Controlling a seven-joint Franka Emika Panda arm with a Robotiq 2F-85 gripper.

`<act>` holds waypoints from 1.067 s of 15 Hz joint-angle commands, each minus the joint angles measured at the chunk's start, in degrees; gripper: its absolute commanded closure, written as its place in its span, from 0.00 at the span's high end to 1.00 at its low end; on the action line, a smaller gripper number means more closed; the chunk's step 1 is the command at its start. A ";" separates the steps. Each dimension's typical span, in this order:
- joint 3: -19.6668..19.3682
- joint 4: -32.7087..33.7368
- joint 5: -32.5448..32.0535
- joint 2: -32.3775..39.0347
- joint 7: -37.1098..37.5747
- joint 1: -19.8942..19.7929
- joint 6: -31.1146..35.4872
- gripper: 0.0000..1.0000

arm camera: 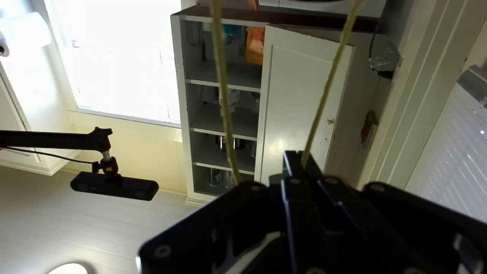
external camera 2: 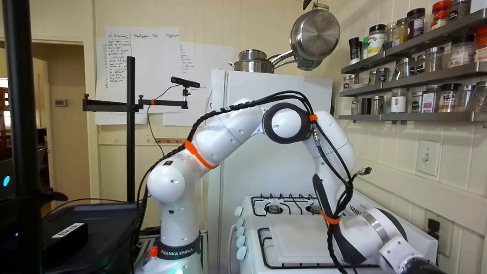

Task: Pick up the paper bag and place it to the immediate right off the stove

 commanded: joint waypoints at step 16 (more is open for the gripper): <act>0.68 4.28 8.63 -1.33 5.83 3.64 1.56 0.01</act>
